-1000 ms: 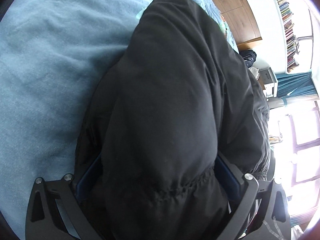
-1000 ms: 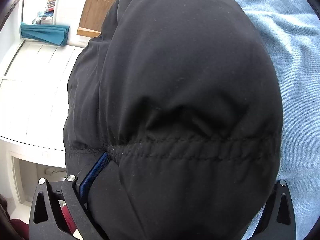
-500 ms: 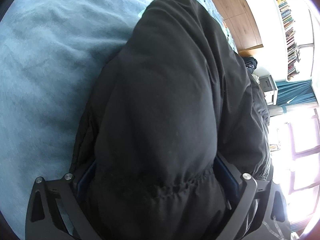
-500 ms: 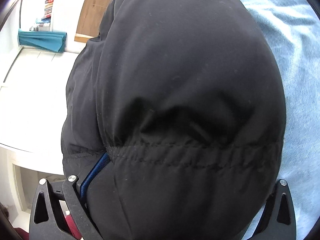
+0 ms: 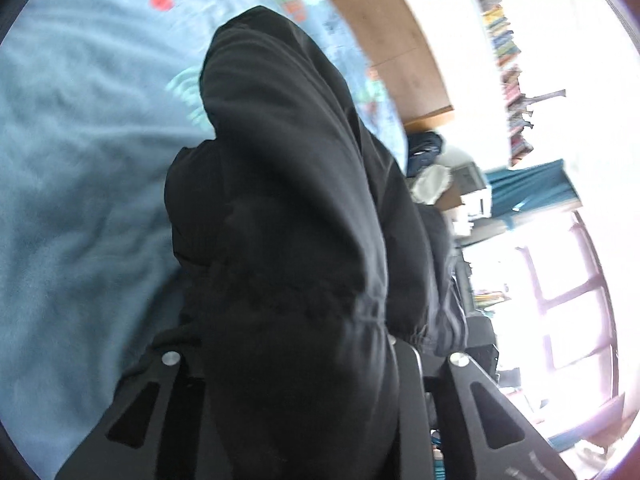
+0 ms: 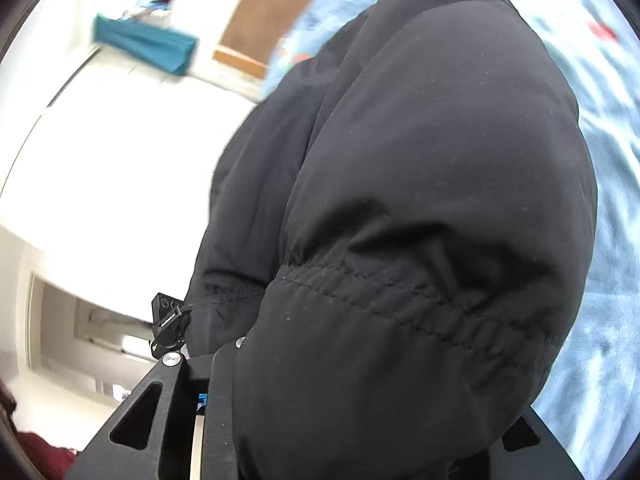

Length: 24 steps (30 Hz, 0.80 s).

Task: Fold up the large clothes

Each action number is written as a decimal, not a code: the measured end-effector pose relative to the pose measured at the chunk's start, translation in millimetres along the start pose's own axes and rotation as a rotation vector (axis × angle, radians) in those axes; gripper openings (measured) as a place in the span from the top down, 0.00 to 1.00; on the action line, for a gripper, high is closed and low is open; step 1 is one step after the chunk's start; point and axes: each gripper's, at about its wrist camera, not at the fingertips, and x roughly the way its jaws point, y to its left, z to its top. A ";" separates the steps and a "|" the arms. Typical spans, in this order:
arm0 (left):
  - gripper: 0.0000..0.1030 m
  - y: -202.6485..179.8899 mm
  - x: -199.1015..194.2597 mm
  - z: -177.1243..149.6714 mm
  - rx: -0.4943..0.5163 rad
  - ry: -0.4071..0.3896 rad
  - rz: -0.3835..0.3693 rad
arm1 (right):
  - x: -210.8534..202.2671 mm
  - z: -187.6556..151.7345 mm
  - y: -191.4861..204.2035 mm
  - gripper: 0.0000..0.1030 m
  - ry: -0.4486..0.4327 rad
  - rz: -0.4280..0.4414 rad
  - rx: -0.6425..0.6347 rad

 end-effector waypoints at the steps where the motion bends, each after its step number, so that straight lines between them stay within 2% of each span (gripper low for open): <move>1: 0.81 -8.0 -6.6 -1.7 0.008 -0.003 -0.010 | -6.0 -3.5 14.5 0.69 -0.004 0.012 -0.025; 6: 0.82 -45.4 -54.5 -15.3 0.075 -0.005 -0.027 | -31.7 -26.1 56.2 0.70 -0.016 0.049 -0.069; 10: 0.82 -56.5 -92.4 -27.1 0.120 -0.013 -0.030 | -46.2 -51.6 64.2 0.71 -0.019 0.066 -0.060; 13: 0.82 -38.7 -103.1 -37.0 0.131 0.000 0.019 | -45.5 -74.3 49.4 0.70 0.001 0.045 -0.036; 15: 0.82 -12.8 -102.8 -44.0 0.129 0.023 0.090 | -41.2 -89.9 30.2 0.69 0.012 -0.010 -0.016; 18: 0.76 35.3 -97.3 -52.5 0.091 0.047 0.244 | -34.6 -111.7 -2.8 0.57 0.009 -0.128 0.019; 20: 0.64 58.7 -101.4 -55.0 0.057 0.040 0.282 | -40.6 -121.3 -25.3 0.40 -0.018 -0.200 0.047; 24: 0.45 75.3 -119.1 -65.2 0.079 0.017 0.356 | -50.4 -137.0 -41.8 0.25 -0.065 -0.269 0.059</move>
